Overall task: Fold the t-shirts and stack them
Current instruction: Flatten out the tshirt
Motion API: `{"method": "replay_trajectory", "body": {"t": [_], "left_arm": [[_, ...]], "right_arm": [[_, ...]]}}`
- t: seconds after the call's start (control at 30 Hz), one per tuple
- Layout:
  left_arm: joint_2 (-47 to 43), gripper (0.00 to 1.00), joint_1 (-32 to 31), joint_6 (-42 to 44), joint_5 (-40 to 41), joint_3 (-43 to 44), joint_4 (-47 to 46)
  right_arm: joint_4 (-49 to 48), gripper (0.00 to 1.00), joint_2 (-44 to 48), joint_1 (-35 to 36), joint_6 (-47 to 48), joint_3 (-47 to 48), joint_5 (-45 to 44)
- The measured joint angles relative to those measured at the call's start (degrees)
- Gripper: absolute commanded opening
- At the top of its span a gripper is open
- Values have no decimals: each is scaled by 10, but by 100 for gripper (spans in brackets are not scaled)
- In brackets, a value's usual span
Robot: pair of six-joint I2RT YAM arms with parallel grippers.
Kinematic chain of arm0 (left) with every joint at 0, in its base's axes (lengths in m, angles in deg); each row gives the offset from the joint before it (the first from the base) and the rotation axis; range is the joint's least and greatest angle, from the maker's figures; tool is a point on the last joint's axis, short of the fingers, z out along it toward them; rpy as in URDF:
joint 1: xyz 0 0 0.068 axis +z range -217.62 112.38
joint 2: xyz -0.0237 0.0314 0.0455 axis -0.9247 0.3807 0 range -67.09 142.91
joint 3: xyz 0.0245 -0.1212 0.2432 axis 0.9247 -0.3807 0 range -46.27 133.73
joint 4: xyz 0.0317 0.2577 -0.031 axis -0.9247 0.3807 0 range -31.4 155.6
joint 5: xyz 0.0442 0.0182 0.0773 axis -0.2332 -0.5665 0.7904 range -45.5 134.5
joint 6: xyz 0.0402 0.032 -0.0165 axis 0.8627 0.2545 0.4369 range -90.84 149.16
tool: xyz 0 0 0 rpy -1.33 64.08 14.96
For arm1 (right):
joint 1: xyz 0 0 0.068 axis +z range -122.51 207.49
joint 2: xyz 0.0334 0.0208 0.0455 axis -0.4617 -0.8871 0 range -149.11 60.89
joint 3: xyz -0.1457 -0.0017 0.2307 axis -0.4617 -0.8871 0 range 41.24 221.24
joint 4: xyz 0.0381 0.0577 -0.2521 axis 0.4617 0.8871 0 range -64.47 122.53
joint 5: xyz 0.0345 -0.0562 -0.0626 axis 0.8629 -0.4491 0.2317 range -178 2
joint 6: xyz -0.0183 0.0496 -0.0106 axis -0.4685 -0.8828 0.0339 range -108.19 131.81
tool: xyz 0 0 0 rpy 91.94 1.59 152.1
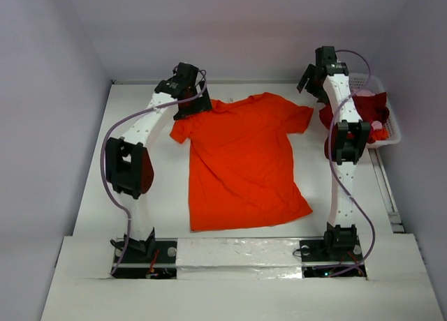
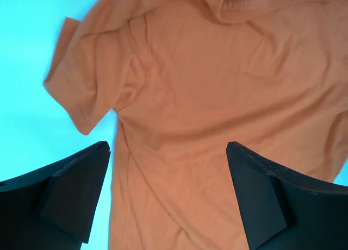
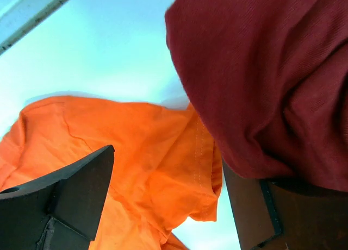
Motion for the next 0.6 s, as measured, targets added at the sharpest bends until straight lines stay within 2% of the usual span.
{"method": "replay_trajectory", "body": {"t": [0.07,0.1,0.13,0.17,0.2,0.27,0.37,0.4,0.6], "left_arm": [[-13,79,0,0,7,0,-1],[-20,58,0,1,9,0,-3],[-25,46,0,-3,10,0,-5],[-29,36,0,0,10,0,-8],[-31,28,0,-3,10,0,-10],[-30,28,0,-2,10,1,-13],[-16,37,0,-2,13,1,-15],[-11,44,0,-2,16,0,-16],[28,46,11,-3,57,-8,-33]], "right_arm": [[0,80,2,-1,1,5,2],[-1,77,5,-2,3,5,5],[-1,74,9,-2,4,5,6],[-1,68,16,-3,7,4,8],[-2,67,24,-2,9,3,9],[-3,63,47,0,13,-7,16],[-10,62,83,15,21,-19,24],[-11,62,92,23,23,-23,26],[-22,62,119,102,29,-46,39]]}}
